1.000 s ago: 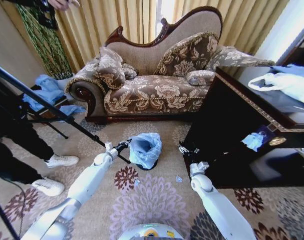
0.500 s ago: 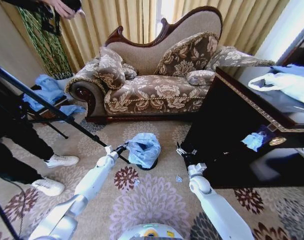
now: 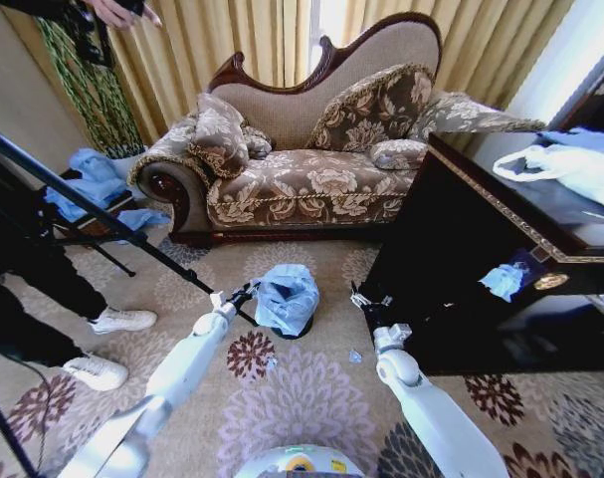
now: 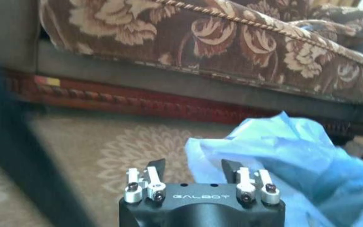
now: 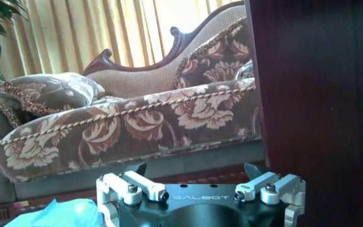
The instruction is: Place a garbage bag over the trash bin.
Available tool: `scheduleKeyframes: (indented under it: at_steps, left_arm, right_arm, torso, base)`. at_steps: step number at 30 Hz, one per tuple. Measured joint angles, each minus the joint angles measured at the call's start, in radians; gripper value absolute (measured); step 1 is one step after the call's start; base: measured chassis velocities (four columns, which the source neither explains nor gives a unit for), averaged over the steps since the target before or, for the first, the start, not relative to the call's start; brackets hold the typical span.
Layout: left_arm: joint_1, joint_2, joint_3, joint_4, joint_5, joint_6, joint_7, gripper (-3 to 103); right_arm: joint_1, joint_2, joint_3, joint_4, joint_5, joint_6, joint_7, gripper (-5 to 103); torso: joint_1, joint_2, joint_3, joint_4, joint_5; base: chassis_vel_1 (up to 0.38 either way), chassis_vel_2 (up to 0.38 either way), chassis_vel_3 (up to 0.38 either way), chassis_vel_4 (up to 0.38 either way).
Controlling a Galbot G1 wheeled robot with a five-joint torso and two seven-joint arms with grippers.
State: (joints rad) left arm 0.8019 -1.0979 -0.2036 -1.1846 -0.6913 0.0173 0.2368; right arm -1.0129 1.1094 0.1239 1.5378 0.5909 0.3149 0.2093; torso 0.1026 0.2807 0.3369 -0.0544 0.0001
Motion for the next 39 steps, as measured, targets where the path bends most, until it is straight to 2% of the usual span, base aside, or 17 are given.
scheduleKeyframes:
  at_steps: [2, 6, 9, 13, 14, 16, 18, 21, 22, 25, 27, 30, 31, 33, 34, 36, 39]
  left_arm:
    - [0.02, 0.011, -0.013, -0.028, 0.026, 0.002, 0.001, 64]
    - [0.037, 0.049, -0.022, -0.108, 0.143, -0.003, 0.011, 81]
    - [0.016, 0.071, -0.01, -0.144, 0.182, 0.01, 0.015, 91]
    - [-0.056, 0.102, 0.025, -0.167, 0.239, 0.05, 0.068, 100]
    - [-0.083, 0.108, 0.041, -0.158, 0.267, 0.047, 0.101, 100]
    - [-0.184, 0.103, 0.093, -0.084, 0.37, 0.003, 0.212, 100]
    - [-0.211, 0.097, 0.109, -0.06, 0.397, -0.009, 0.237, 100]
    - [-0.376, 0.03, 0.209, 0.125, 0.49, -0.12, 0.329, 102]
    - [-0.376, 0.03, 0.209, 0.125, 0.49, -0.12, 0.329, 102]
    - [-0.52, -0.057, 0.284, 0.314, 0.537, -0.216, 0.396, 98]
    - [-0.554, -0.084, 0.296, 0.368, 0.556, -0.243, 0.421, 98]
    - [-0.616, -0.148, 0.306, 0.5, 0.638, -0.341, 0.519, 97]
    - [-0.616, -0.148, 0.306, 0.5, 0.638, -0.341, 0.519, 97]
    - [-0.618, -0.151, 0.306, 0.5, 0.669, -0.363, 0.609, 95]
    - [-0.618, -0.151, 0.306, 0.5, 0.669, -0.363, 0.609, 95]
    - [-0.601, -0.136, 0.302, 0.463, 0.687, -0.353, 0.679, 94]
    - [-0.592, -0.124, 0.292, 0.454, 0.701, -0.331, 0.69, 96]
  right_arm:
    - [-0.004, -0.001, 0.004, 0.003, 0.0, 0.0, 0.0, 100]
    - [-0.033, -0.004, 0.029, 0.025, -0.004, 0.004, 0.002, 100]
    - [-0.04, -0.002, 0.034, 0.03, -0.016, 0.01, 0.001, 100]
    - [-0.035, 0.012, 0.031, 0.027, -0.029, 0.02, -0.012, 100]
    - [-0.033, 0.016, 0.03, 0.026, -0.028, 0.021, -0.015, 100]
    - [-0.043, 0.024, 0.036, 0.027, -0.029, 0.03, -0.024, 100]
    - [-0.048, 0.024, 0.04, 0.03, -0.03, 0.033, -0.027, 100]
    - [-0.083, 0.022, 0.064, 0.051, -0.032, 0.047, -0.034, 100]
    - [-0.083, 0.022, 0.064, 0.051, -0.032, 0.047, -0.034, 100]
    - [-0.106, 0.019, 0.088, 0.058, -0.033, 0.059, -0.043, 100]
    - [-0.111, 0.017, 0.093, 0.059, -0.033, 0.061, -0.044, 100]
    - [-0.122, 0.012, 0.106, 0.066, -0.031, 0.064, -0.045, 100]
    - [-0.122, 0.012, 0.106, 0.066, -0.031, 0.064, -0.045, 100]
    - [-0.123, 0.01, 0.113, 0.065, -0.03, 0.068, -0.046, 100]
    - [-0.123, 0.01, 0.113, 0.065, -0.03, 0.068, -0.046, 100]
    - [-0.124, 0.007, 0.117, 0.061, -0.027, 0.07, -0.047, 100]
    - [-0.125, 0.001, 0.119, 0.056, -0.024, 0.071, -0.05, 100]
  torso:
    - [0.0, 0.0, 0.0, 0.0003, -0.0002]
    - [0.0, 0.0, 0.0, -0.0015, -0.0003]
    - [0.0, 0.0, 0.0, -0.0005, 0.0]
    - [0.0, 0.0, 0.0, -0.0015, -0.0002]
    - [0.0, 0.0, 0.0, -0.0001, 0.0003]
    - [0.0, 0.0, 0.0, 0.0003, -0.0002]
    - [0.0, 0.0, 0.0, 0.0001, -0.0002]
    - [0.0, 0.0, 0.0, -0.0015, 0.0]
    - [0.0, 0.0, 0.0, -0.0015, 0.0]
    - [0.0, 0.0, 0.0, -0.0009, 0.0002]
    - [0.0, 0.0, 0.0, -0.0011, 0.0005]
    - [0.0, 0.0, 0.0, -0.0011, 0.0001]
    - [0.0, 0.0, 0.0, -0.0011, 0.0001]
    - [0.0, 0.0, 0.0, -0.0004, 0.0002]
    - [0.0, 0.0, 0.0, -0.0004, 0.0002]
    - [0.0, 0.0, 0.0, -0.0004, 0.0002]
    - [0.0, 0.0, 0.0, -0.0002, 0.0002]
  base:
    - [0.0, 0.0, 0.0, 0.0]
    - [0.0, 0.0, 0.0, 0.0]
    - [0.0, 0.0, 0.0, 0.0]
    - [0.0, 0.0, 0.0, 0.0]
    - [0.0, 0.0, 0.0, 0.0]
    - [0.0, 0.0, 0.0, 0.0]
    - [0.0, 0.0, 0.0, 0.0]
    - [0.0, 0.0, 0.0, 0.0]
    - [0.0, 0.0, 0.0, 0.0]
    - [0.0, 0.0, 0.0, 0.0]
    - [0.0, 0.0, 0.0, 0.0]
    - [0.0, 0.0, 0.0, 0.0]
    - [0.0, 0.0, 0.0, 0.0]
    - [0.0, 0.0, 0.0, 0.0]
    - [0.0, 0.0, 0.0, 0.0]
    - [0.0, 0.0, 0.0, 0.0]
    - [0.0, 0.0, 0.0, 0.0]
